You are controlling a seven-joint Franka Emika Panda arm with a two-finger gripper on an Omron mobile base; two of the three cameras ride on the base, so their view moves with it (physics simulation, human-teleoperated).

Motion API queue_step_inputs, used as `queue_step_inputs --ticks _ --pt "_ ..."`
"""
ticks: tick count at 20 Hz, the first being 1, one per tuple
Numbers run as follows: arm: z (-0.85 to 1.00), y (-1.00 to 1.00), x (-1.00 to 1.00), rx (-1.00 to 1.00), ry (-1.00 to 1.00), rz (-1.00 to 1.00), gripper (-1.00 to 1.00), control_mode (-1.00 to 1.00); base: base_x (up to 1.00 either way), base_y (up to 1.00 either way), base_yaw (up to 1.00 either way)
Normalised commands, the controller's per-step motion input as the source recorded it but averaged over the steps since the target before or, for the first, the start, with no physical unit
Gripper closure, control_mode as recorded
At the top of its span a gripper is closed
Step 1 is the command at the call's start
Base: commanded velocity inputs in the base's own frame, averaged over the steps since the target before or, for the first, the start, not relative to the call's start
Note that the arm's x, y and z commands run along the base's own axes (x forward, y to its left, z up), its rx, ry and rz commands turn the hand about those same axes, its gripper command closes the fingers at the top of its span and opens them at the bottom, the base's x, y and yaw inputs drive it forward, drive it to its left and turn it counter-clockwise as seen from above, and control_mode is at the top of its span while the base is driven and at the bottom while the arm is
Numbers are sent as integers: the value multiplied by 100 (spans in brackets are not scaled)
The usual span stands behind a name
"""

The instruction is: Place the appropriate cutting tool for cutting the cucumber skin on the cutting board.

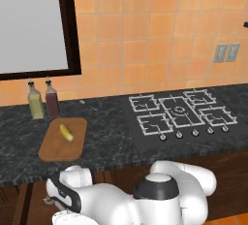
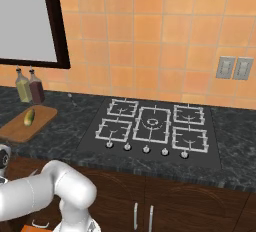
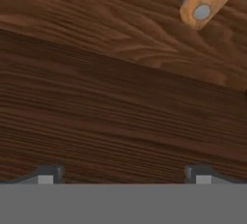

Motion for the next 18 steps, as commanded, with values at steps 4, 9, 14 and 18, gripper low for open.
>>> queue_step_inputs --ticks 4,9,14,18 --pt "17 0 -77 3 29 0 -100 -100 0 0 0" --pt "16 0 -64 2 29 0 -100 -100 0 0 0" --pt "6 4 12 -1 8 1 -100 -100 0 0 0" --pt "74 21 100 -3 0 2 -100 -100 0 0 0"
